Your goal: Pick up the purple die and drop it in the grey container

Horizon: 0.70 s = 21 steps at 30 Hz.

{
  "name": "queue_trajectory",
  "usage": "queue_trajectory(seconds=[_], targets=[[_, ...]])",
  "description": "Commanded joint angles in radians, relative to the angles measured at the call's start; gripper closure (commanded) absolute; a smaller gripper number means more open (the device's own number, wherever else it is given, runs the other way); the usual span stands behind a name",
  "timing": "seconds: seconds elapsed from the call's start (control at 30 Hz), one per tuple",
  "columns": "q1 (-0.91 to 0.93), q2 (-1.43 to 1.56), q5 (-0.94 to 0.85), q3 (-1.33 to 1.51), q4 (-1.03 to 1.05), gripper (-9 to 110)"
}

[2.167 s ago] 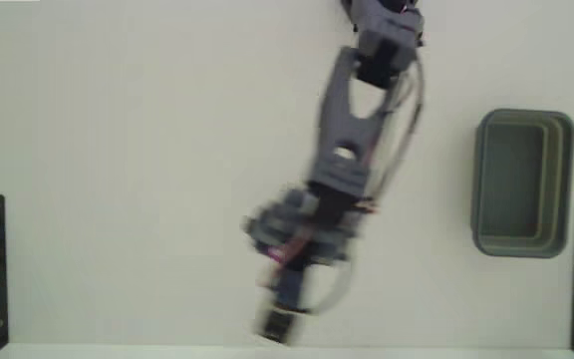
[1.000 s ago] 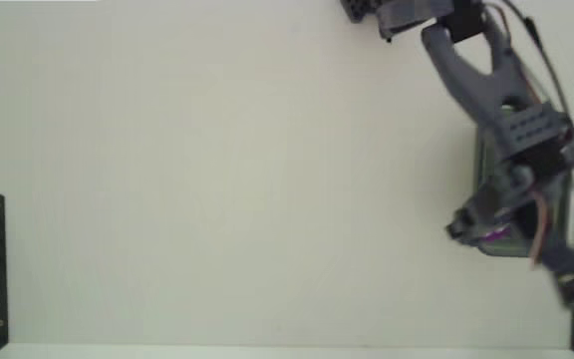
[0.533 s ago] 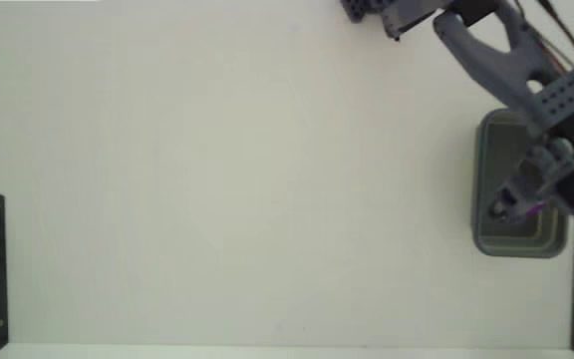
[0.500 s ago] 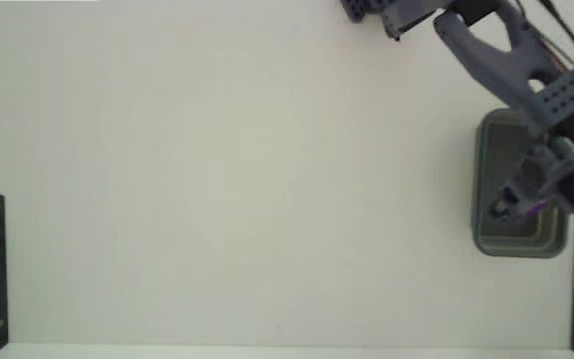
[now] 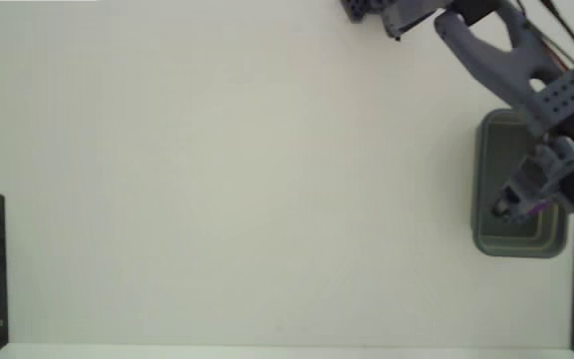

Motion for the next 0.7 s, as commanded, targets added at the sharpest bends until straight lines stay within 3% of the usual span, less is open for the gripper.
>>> queue_trajectory(seconds=[0.0, 0.53, 0.57, 0.67], targets=[[-0.022, 0.103, 0.005, 0.01, -0.021, 42], [-0.022, 0.103, 0.005, 0.01, -0.021, 42], [-0.022, 0.103, 0.005, 0.01, -0.021, -9], [-0.022, 0.103, 0.005, 0.01, -0.021, -9]])
